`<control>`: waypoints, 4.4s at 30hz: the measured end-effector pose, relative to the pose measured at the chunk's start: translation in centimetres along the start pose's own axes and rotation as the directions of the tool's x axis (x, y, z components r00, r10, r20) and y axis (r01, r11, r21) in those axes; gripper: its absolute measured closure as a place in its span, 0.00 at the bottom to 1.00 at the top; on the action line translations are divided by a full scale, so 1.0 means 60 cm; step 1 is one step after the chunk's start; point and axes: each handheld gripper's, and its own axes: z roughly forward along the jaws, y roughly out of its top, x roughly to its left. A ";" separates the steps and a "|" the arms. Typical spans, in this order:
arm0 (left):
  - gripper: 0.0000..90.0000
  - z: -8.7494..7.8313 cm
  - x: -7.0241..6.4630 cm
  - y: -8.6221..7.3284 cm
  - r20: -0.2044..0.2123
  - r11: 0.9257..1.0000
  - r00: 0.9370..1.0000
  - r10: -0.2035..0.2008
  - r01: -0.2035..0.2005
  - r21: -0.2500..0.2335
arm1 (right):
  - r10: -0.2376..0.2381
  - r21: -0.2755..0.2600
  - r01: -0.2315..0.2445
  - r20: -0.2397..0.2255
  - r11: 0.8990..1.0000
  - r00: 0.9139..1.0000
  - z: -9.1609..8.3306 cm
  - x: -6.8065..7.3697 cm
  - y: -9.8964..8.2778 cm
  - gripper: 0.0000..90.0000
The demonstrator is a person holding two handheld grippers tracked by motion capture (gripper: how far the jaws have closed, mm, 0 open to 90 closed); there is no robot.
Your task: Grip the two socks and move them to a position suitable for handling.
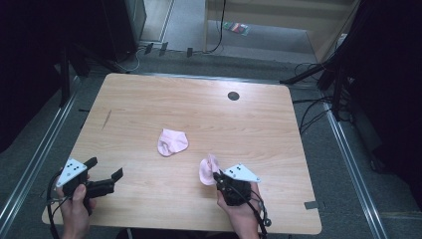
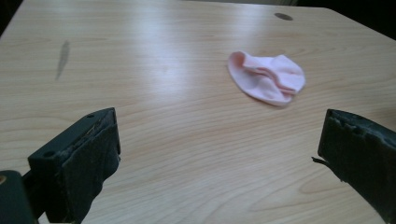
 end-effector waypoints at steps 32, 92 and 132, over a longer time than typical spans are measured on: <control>0.31 0.040 -0.140 -0.019 0.246 0.986 0.968 0.045 -0.082 0.142 | -0.118 0.084 0.134 -0.166 0.987 0.979 0.056 0.114 -0.050 0.64; 0.95 0.084 -0.150 -0.038 0.371 0.911 0.911 0.178 -0.296 0.288 | -0.004 0.121 0.008 -0.035 0.993 0.999 0.073 -0.002 -0.023 0.57; 0.40 0.141 -0.050 0.009 0.196 0.997 0.980 -0.037 0.023 0.069 | 0.092 0.062 -0.089 -0.043 0.994 0.995 0.041 -0.053 -0.033 0.44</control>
